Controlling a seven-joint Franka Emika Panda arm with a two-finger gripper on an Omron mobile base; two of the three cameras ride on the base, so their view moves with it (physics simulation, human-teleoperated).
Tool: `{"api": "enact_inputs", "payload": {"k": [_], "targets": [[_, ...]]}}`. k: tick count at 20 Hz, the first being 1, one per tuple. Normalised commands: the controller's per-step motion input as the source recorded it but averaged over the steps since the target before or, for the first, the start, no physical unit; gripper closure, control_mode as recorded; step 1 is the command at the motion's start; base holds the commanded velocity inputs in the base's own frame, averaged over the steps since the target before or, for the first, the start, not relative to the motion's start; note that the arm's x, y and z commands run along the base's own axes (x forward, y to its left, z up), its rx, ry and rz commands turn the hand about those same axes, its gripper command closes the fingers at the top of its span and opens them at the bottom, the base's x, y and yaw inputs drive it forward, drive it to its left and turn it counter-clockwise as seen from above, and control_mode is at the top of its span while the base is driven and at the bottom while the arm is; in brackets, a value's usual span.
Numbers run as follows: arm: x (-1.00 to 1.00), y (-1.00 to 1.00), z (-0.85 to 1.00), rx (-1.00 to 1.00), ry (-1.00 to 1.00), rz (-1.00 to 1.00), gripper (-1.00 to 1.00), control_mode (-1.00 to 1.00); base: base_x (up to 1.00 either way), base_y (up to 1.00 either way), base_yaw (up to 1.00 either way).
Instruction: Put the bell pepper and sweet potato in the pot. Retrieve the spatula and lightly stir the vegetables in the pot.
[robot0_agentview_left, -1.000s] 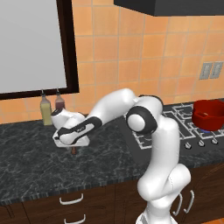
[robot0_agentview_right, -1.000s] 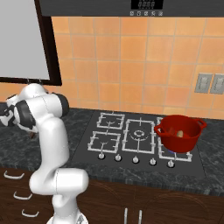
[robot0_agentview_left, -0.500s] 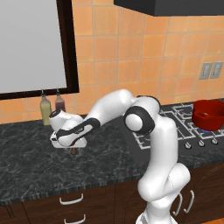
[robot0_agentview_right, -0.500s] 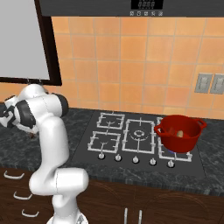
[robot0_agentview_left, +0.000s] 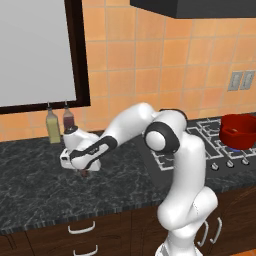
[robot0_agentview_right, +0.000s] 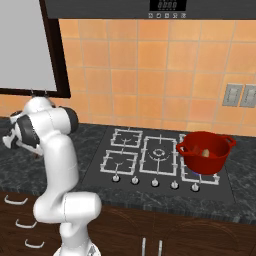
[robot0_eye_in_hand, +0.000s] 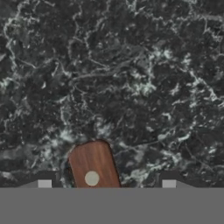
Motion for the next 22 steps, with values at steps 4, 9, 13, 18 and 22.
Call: {"api": "enact_inputs", "payload": {"k": [4, 9, 13, 18, 22], "targets": [[-0.16, -0.12, -0.39, 0.02, -0.04, 0.00, 1.00, -1.00, 0.00, 0.00, 0.00], [0.00, 0.00, -0.02, -0.01, 0.00, 0.00, 1.00, -1.00, 0.00, 0.00, 0.00], [-0.11, 0.00, 0.30, -0.01, -0.02, -0.01, 1.00, -1.00, 0.00, 0.00, 0.00], [-0.57, 0.00, 1.00, 0.04, -0.13, -0.14, 1.00, -1.00, 0.00, 0.00, 0.00], [-0.39, -0.05, 1.00, 0.17, -0.04, -0.31, 1.00, -1.00, 0.00, 0.00, 0.00]]}}
